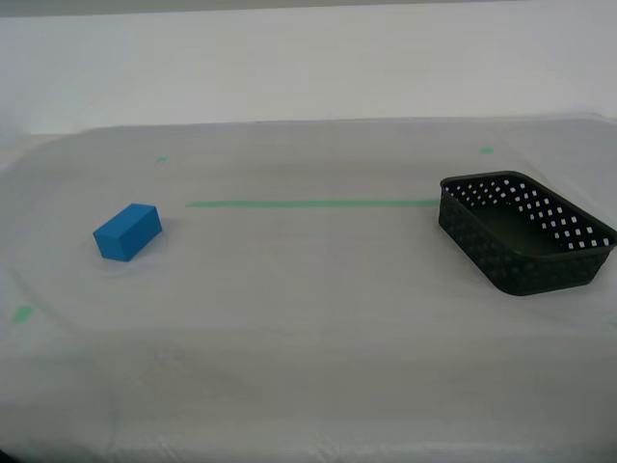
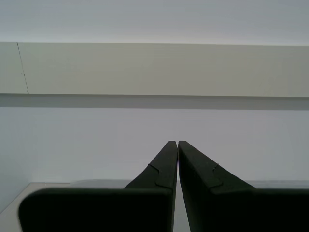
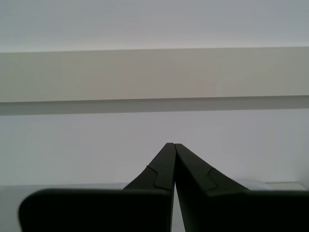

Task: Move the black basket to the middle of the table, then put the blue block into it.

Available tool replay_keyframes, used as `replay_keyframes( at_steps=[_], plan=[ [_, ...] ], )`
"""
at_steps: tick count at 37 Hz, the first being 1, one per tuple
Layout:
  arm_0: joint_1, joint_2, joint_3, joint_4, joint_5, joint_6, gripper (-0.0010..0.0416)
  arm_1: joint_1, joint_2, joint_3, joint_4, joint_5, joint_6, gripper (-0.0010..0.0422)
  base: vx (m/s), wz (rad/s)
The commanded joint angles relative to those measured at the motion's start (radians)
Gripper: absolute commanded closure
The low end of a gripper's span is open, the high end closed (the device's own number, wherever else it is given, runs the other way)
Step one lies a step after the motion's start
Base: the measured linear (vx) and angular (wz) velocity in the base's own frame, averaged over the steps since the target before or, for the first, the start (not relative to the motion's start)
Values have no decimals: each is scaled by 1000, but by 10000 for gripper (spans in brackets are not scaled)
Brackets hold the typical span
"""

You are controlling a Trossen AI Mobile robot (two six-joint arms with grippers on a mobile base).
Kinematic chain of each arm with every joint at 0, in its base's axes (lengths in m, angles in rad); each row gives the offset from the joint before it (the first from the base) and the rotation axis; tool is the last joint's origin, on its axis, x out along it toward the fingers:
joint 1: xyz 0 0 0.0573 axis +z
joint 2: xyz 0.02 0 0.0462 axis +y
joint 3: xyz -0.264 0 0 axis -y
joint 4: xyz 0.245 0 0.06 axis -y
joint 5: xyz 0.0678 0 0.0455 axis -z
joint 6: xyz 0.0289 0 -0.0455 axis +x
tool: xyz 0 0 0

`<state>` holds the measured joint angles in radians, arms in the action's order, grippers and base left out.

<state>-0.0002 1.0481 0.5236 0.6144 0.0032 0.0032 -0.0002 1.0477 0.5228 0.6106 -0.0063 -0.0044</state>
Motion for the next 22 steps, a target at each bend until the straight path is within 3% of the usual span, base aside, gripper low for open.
replay_keyframes(
  at_steps=[1,22],
  plan=[
    [1,0,1,2,-2,-1,406,0,0,0,5,-1,2,412,0,0],
    [1,0,1,3,-2,-1,406,0,0,0,5,-1,2,412,0,0]
  ],
)
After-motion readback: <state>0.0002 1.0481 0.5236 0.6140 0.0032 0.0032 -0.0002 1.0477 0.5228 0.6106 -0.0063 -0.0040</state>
